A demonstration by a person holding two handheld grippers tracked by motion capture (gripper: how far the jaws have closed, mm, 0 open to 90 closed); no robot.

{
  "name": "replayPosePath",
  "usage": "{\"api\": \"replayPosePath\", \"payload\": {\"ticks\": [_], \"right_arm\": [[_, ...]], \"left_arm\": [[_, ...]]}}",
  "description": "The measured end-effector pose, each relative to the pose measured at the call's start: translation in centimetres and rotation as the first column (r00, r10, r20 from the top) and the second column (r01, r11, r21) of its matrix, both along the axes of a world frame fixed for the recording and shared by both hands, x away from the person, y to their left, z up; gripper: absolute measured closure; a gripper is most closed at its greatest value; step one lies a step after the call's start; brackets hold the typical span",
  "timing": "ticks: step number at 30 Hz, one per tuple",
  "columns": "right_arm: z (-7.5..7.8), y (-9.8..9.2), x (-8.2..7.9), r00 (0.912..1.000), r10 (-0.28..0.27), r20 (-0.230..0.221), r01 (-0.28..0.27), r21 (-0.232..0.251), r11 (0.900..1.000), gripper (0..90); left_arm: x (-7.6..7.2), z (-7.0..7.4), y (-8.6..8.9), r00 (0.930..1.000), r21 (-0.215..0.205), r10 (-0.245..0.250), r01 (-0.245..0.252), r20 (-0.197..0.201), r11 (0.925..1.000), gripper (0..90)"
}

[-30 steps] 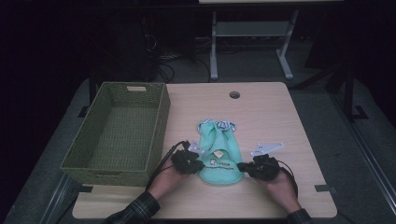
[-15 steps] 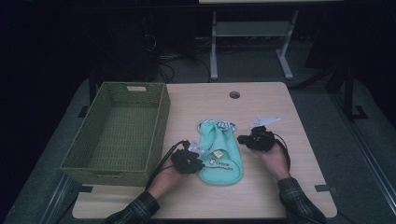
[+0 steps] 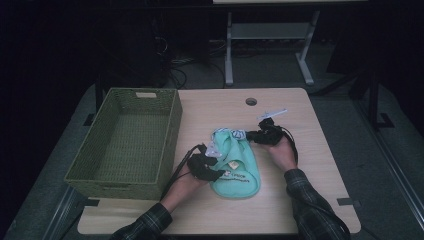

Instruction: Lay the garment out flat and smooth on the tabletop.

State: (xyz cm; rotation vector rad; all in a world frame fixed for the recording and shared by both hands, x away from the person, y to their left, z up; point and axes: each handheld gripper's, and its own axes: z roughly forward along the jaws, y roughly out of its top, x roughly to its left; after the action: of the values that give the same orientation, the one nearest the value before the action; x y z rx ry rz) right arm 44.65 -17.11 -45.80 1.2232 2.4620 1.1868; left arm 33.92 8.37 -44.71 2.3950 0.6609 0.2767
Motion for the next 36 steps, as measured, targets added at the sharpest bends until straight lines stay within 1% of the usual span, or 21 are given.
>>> {"api": "replayPosePath", "payload": {"ticks": [1,4,5,6,8,11,12,13,15,18,20,21,23,24,26,27,28,29,31,34,36], "right_arm": [[-0.2,0.0,0.2,1.0000,0.008,0.001,-0.008,0.004,1.000,76.0],[-0.6,0.3,0.7,0.9997,0.000,-0.026,0.000,0.004,1.000,75.8],[-0.8,0.4,0.8,0.9994,-0.003,-0.034,0.003,0.005,1.000,77.8],[-0.9,0.4,0.9,0.9994,0.002,-0.034,-0.001,0.009,1.000,82.2],[-1.1,0.5,0.9,0.9993,0.005,-0.037,-0.005,0.004,1.000,87.9],[-1.0,0.5,0.8,0.9993,0.000,-0.038,0.001,0.001,1.000,89.1],[-0.9,0.3,0.8,0.9996,0.004,-0.027,-0.004,0.000,1.000,89.3],[-0.7,0.3,0.7,0.9995,-0.005,-0.030,0.005,0.002,1.000,89.3],[-0.2,0.0,0.7,0.9998,-0.009,-0.019,0.009,-0.013,1.000,89.6],[0.4,-0.5,0.7,0.9996,-0.026,-0.007,0.026,-0.036,0.999,89.8],[0.7,-0.9,0.7,0.9993,-0.038,0.004,0.038,-0.052,0.998,89.8],[0.7,-1.2,0.6,0.9989,-0.046,0.008,0.046,-0.052,0.998,89.8],[0.5,-1.6,0.6,0.9981,-0.062,0.010,0.062,-0.063,0.996,89.8],[0.2,-1.8,0.6,0.9975,-0.070,0.006,0.070,-0.061,0.996,89.7],[-0.6,-1.9,0.7,0.9970,-0.077,-0.009,0.076,-0.059,0.995,88.7],[-0.9,-1.9,0.6,0.9969,-0.079,-0.008,0.078,-0.060,0.995,86.5],[-1.1,-1.9,0.5,0.9961,-0.088,-0.011,0.087,-0.047,0.995,83.0],[-1.2,-2.0,0.3,0.9959,-0.090,-0.005,0.090,-0.042,0.995,79.7],[-1.1,-2.3,-0.3,0.9959,-0.089,0.011,0.090,-0.015,0.996,78.6],[-0.7,-2.7,-1.4,0.9970,-0.073,0.028,0.073,-0.008,0.997,80.6],[-0.4,-2.8,-2.2,0.9977,-0.059,0.035,0.059,-0.009,0.998,85.2]], "left_arm": [[0.1,-0.1,-0.1,1.0000,0.004,0.001,-0.001,0.004,1.0000,50.9],[0.6,-0.5,-0.4,0.9999,0.017,0.009,-0.009,0.007,0.9998,53.4],[0.8,-0.6,-0.5,0.9999,0.024,0.008,-0.008,0.009,0.9997,56.4],[0.9,-0.7,-0.5,0.9999,0.028,0.010,-0.010,0.004,0.9996,59.6],[1.1,-0.9,-0.5,1.0000,0.035,0.005,-0.005,-0.004,0.9994,71.0],[1.1,-0.8,-0.4,1.0000,0.039,0.003,-0.002,-0.006,0.9992,83.7],[1.1,-0.7,-0.4,0.9999,0.038,0.007,-0.006,-0.011,0.9993,84.8],[1.1,-0.7,-0.4,0.9999,0.038,0.007,-0.006,-0.011,0.9993,85.3],[1.0,-0.3,0.1,0.9998,0.038,0.013,-0.012,-0.012,0.9992,85.6],[0.6,-0.1,0.6,0.9994,0.021,0.030,-0.030,-0.019,0.9993,85.6],[0.4,-0.1,0.9,0.9995,0.028,0.024,-0.024,-0.022,0.9993,85.5],[0.3,-0.1,1.0,0.9992,0.017,0.028,-0.027,-0.028,0.9995,85.4],[0.2,-0.2,1.0,0.9995,0.024,0.005,-0.005,-0.032,0.9997,84.2],[0.1,-0.3,0.9,0.9994,0.023,0.000,0.001,-0.035,0.9997,81.8],[-0.1,-0.5,0.6,0.9990,0.024,-0.013,0.014,-0.044,0.9996,73.0],[-0.2,-0.6,0.5,0.9988,0.027,-0.018,0.019,-0.045,0.9995,70.2],[-0.2,-0.6,0.5,0.9987,0.023,-0.020,0.021,-0.047,0.9995,65.7],[-0.3,-0.5,0.6,0.9987,0.009,-0.015,0.016,-0.048,0.9998,61.1],[-0.4,0.0,0.9,0.9988,-0.010,-0.014,0.014,-0.046,0.9999,56.1],[-0.6,0.7,1.1,0.9993,-0.044,-0.015,0.013,-0.035,0.9989,55.9],[-0.6,1.1,1.2,0.9996,-0.063,-0.013,0.012,-0.024,0.9979,61.9]]}}
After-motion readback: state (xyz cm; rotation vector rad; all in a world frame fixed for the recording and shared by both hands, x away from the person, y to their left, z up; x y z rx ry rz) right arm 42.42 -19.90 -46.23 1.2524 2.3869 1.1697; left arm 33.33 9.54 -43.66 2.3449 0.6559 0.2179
